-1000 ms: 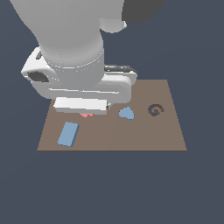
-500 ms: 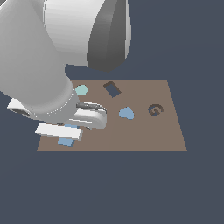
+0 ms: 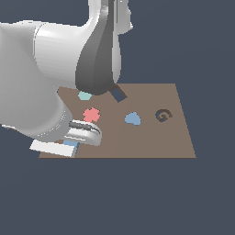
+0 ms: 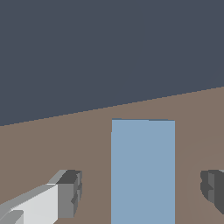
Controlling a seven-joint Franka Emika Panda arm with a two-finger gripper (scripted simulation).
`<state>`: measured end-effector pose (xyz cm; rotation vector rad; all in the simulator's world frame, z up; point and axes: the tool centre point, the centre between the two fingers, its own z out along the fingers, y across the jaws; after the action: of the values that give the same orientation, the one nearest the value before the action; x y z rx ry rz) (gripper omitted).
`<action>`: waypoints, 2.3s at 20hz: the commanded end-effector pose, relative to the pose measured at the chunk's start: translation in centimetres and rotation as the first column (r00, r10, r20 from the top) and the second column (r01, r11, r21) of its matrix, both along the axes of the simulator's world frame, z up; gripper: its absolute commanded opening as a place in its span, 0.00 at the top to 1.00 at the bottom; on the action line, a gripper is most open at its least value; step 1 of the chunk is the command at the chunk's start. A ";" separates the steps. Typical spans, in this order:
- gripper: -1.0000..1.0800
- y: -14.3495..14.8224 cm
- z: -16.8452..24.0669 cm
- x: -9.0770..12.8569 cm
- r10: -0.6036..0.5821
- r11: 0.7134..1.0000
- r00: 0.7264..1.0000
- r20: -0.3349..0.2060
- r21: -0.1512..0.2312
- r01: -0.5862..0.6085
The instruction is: Insert a designated object into the corresponding slot on a board.
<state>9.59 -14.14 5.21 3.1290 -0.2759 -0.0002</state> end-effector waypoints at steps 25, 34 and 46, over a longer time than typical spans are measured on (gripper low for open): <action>1.00 -0.3 -2.2 0.2 -0.004 1.000 1.000 0.000 0.000 0.004; 1.00 -0.2 -1.9 0.2 -0.004 1.000 1.000 -0.001 0.001 0.004; 1.00 1.6 -1.9 -1.0 0.062 0.998 0.998 -0.001 0.001 -0.062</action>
<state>8.82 -12.99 3.28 3.1351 -0.2024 -0.0031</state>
